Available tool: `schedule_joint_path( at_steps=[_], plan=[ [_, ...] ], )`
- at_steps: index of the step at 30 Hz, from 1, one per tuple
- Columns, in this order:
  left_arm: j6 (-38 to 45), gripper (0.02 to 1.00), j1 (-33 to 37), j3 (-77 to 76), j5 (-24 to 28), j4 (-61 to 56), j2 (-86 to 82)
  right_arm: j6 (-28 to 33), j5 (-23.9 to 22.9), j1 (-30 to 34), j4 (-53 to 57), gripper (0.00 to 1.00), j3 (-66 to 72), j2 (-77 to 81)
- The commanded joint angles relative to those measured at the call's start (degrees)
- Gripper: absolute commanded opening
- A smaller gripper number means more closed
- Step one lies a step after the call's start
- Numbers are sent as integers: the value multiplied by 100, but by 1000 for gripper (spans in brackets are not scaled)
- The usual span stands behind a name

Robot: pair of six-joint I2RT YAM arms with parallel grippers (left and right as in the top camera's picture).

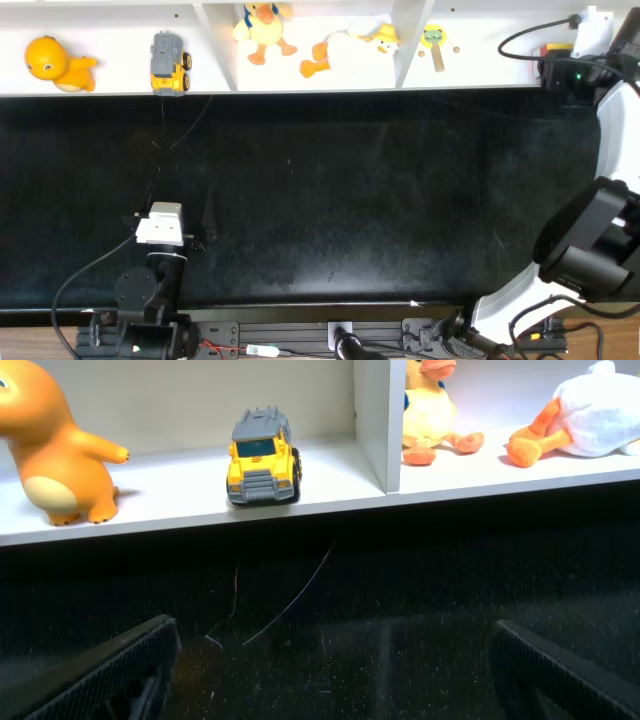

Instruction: Store Toys

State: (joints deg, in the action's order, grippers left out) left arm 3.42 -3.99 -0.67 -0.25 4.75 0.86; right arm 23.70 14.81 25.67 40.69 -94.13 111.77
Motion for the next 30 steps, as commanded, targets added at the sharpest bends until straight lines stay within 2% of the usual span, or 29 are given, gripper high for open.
schedule_joint_path(
  at_steps=[1,5,6,9,15,19,30],
  plan=[
    [107,998,61,22,13,9,-70,-83,57,-15,-28,557,-181,125],
    [107,998,61,22,13,9,-70,-85,57,-15,-138,577,-181,127],
    [107,996,61,22,13,9,-70,-107,57,-15,-162,636,-181,127],
    [107,996,61,22,13,9,-70,-105,55,-17,-162,1000,-181,127],
    [107,996,61,22,13,9,-70,-103,0,-136,92,996,-177,46],
    [107,996,61,22,13,9,-70,-103,-243,-210,114,998,72,-280],
    [107,996,61,22,13,9,-70,-98,-485,-197,-365,998,2483,-2109]
  ],
)
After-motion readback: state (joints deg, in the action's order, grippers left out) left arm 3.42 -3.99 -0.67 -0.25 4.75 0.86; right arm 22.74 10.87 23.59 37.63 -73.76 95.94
